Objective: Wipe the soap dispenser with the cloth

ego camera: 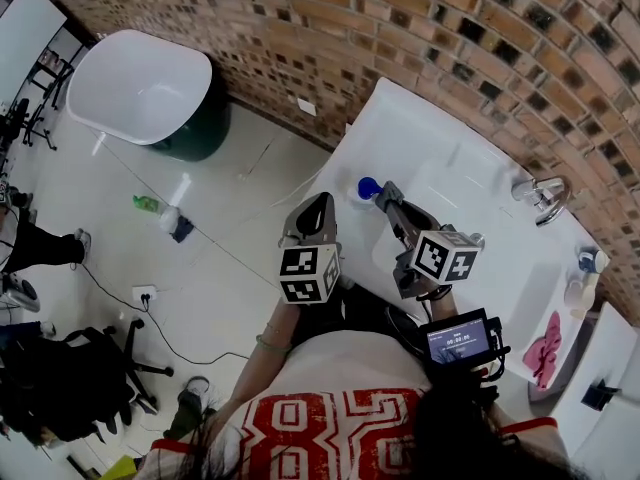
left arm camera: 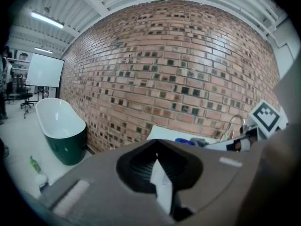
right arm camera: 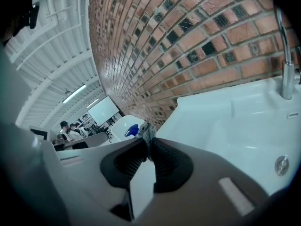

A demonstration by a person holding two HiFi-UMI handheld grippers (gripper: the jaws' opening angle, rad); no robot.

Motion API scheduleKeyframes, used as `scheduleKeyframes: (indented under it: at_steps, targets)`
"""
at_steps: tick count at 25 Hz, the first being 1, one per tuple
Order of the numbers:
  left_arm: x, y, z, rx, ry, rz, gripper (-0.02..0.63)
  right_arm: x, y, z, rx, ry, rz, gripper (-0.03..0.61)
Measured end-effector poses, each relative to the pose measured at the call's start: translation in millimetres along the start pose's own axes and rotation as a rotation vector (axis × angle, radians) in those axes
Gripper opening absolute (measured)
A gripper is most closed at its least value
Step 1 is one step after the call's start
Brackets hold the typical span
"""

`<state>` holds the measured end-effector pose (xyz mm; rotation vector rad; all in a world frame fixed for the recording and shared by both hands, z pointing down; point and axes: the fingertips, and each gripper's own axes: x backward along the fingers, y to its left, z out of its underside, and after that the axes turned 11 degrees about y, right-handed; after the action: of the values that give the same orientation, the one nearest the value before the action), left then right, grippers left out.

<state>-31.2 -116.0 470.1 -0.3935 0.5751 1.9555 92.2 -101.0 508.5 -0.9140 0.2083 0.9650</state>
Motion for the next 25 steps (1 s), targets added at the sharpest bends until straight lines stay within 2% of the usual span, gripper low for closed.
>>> scheduleKeyframes:
  at_steps: [7,14,20,25]
  targets:
    - [7.4,13.5,4.3,0.018,0.003,-0.042,0.004,-11.2,-5.0,6.5,-0.102,0.019,-0.042,0.046]
    - [6.5,10.4,5.0,0.012,0.005,-0.038,0.004,-8.3,-19.3,11.1,-0.107,0.023,-0.017,0.047]
    - [3.8,8.1,4.7,0.007,0.007,-0.031,0.005,-1.5,-36.4,11.9,-0.098,0.02,0.038,0.047]
    - [5.2,14.9,4.8,0.012,0.008,-0.04,0.005,1.3,-41.5,8.1,-0.024,0.024,0.09,0.047]
